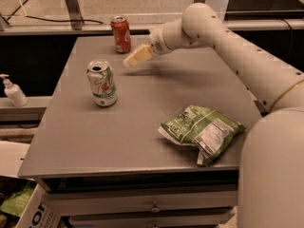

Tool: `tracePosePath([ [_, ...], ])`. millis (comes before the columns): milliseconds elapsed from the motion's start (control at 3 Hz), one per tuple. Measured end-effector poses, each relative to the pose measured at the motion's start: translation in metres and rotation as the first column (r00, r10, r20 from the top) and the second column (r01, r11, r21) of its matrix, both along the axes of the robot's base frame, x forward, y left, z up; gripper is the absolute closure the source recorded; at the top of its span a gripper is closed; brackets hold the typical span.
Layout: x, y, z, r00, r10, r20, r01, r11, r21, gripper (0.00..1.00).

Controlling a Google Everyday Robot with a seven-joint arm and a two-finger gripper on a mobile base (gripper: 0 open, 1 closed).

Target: Pick coke can

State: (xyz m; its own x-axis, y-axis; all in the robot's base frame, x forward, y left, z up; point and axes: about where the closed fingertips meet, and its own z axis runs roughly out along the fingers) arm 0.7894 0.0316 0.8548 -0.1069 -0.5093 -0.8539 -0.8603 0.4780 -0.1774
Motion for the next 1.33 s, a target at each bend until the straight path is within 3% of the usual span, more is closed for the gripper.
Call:
tracePosePath([
  [667,0.056,0.043,0.008,0.9983,-0.058,-0.005,0.058,0.986,0.156,0.00],
  [1333,0.081,0.065,0.017,0.9970,-0.077,-0.011,0.077,0.968,0.240,0.41],
])
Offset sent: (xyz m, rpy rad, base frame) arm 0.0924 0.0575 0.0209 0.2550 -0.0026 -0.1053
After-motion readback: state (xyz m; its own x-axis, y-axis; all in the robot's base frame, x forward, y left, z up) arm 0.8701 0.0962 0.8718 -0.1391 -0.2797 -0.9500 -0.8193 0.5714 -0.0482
